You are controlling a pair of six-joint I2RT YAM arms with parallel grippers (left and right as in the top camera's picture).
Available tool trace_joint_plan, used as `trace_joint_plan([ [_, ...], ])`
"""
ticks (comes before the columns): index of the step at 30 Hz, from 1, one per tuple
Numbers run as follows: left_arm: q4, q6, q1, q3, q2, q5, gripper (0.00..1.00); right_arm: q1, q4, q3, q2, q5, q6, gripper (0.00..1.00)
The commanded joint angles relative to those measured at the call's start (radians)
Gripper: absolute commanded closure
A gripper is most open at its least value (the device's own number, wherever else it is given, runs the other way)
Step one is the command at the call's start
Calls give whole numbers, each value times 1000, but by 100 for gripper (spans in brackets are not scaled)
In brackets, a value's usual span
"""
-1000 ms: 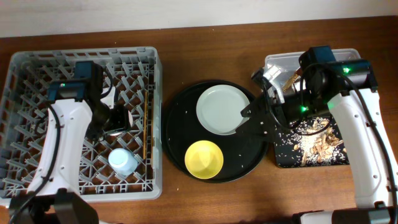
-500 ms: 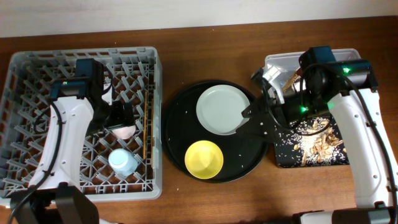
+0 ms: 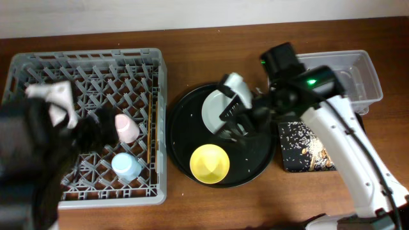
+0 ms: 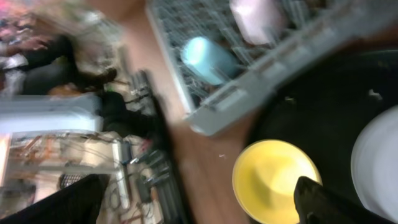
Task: Sort waste into correct bins and load items into the dishwasher rack
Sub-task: 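Place the pink cup upside down in the rack with left gripper, then reach the left gripper to the yellow bowl and grasp its rim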
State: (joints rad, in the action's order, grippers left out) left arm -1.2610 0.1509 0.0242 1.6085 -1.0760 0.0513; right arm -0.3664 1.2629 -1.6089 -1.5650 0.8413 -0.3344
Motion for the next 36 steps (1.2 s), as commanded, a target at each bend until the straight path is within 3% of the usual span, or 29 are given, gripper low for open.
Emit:
trace_joint_plan([
  [1, -74, 6, 3, 6, 116, -67, 1, -103, -86, 1, -23, -740, 605, 1],
  [6, -201, 6, 3, 6, 218, -67, 1, -126, -113, 1, -92, -801, 632, 2],
  [14, -253, 6, 3, 6, 219, -66, 1, -109, -106, 0, -199, -809, 631, 1],
  [17, -255, 5, 3, 6, 212, 85, 1, -95, -81, -9, -129, -839, 628, 1],
  [19, -256, 5, 2, -8, 182, 211, 1, -17, -54, -13, -31, -881, 628, 1],
  [21, -254, 5, 2, -44, 156, 222, 1, 87, -14, -13, 23, -879, 631, 1],
  [24, -231, 6, 2, -104, 126, 246, 3, 234, 43, -13, 31, -880, 630, 1],
  [28, -172, 6, 2, -142, 111, 375, 7, 323, 43, -13, 27, -880, 631, 1],
  [31, -166, 6, -55, -142, 95, 375, 9, 328, 42, -13, 27, -880, 631, 1],
  [33, -135, 27, -182, -142, 55, 371, 16, 328, 42, -13, 27, -880, 631, 1],
  [36, -66, 130, -393, -142, -69, 270, 16, 328, 42, -13, 27, -880, 631, 1],
])
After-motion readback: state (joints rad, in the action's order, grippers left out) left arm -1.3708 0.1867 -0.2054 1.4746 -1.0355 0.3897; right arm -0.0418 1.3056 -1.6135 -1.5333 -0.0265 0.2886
